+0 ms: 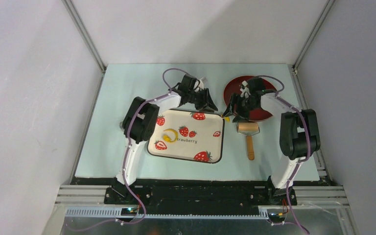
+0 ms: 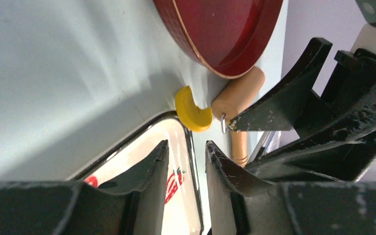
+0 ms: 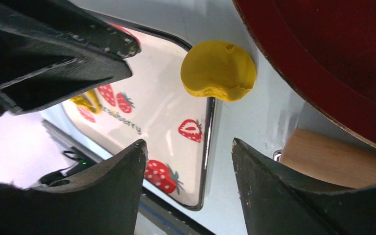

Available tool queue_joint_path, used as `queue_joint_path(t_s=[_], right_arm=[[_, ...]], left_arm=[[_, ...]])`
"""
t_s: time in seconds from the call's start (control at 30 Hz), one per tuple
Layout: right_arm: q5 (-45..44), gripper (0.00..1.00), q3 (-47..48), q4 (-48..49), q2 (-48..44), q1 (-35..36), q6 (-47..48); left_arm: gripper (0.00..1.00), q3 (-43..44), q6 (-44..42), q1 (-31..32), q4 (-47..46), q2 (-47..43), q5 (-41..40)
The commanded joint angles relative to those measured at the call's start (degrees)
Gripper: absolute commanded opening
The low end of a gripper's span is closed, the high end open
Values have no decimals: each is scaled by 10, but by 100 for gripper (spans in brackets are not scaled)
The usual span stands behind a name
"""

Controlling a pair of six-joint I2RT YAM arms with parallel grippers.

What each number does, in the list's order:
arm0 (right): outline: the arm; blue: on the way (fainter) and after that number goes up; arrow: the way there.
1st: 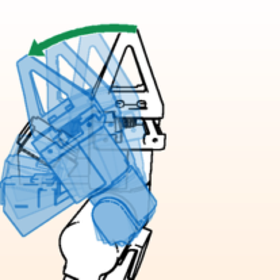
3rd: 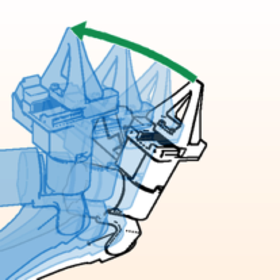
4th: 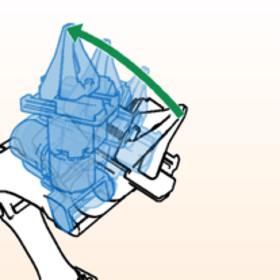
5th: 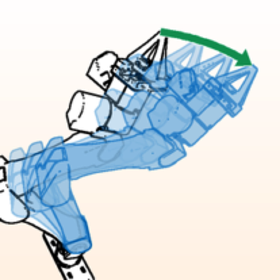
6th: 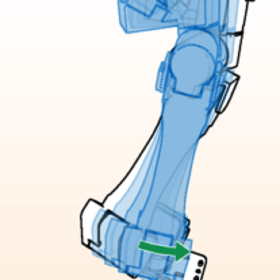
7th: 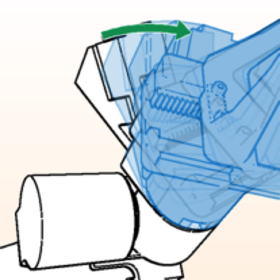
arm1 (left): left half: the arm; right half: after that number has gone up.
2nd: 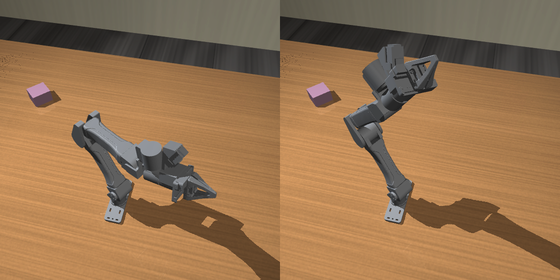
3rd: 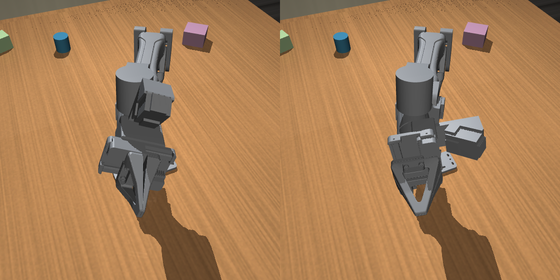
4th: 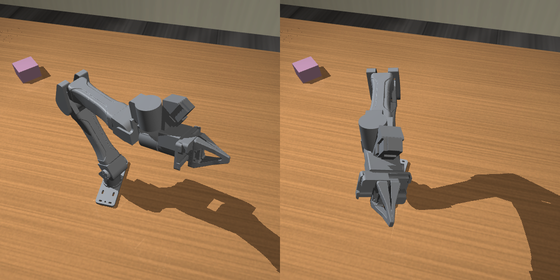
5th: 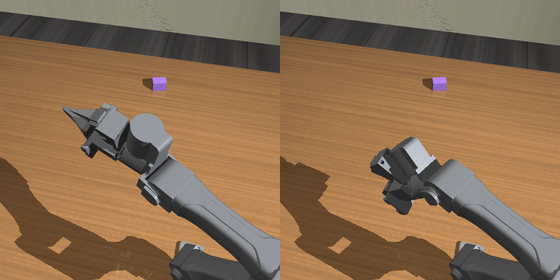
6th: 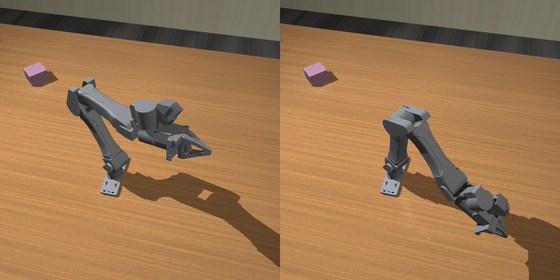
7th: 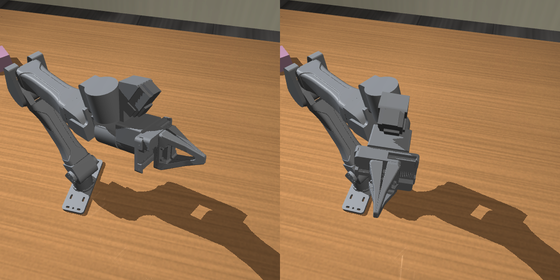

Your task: Roll out the dumpling wrappers from the dough

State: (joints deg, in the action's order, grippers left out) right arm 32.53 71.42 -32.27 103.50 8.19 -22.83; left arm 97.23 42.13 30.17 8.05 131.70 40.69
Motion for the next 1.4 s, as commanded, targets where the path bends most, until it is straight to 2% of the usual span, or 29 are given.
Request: queue_joint_path(t_s=[0.0, 0.13, 0.47, 0.67, 0.83, 1.1, 1.37], right_arm=[[-98, 70, -13, 22, -27, 32, 47], [-151, 70, -21, 39, -30, 46, 60], [-188, 65, -21, 81, -11, 68, 80], [-174, 63, -12, 101, 8, 69, 83], [-171, 56, 11, 95, 37, 67, 74], [-164, 49, 22, 102, 51, 69, 72], [-158, 43, 27, 101, 52, 70, 72]], left_arm=[[37, -17, -58, -8, 13, -75, 6], [38, -50, -80, -17, 13, -119, 8], [42, -120, -100, -34, 12, -182, 27], [43, -145, -103, -36, 12, -194, 34], [42, -170, -107, -36, 11, -211, 26], [52, -208, -111, -46, 2, -260, -2], [53, -229, -100, -52, -16, -263, 12]])
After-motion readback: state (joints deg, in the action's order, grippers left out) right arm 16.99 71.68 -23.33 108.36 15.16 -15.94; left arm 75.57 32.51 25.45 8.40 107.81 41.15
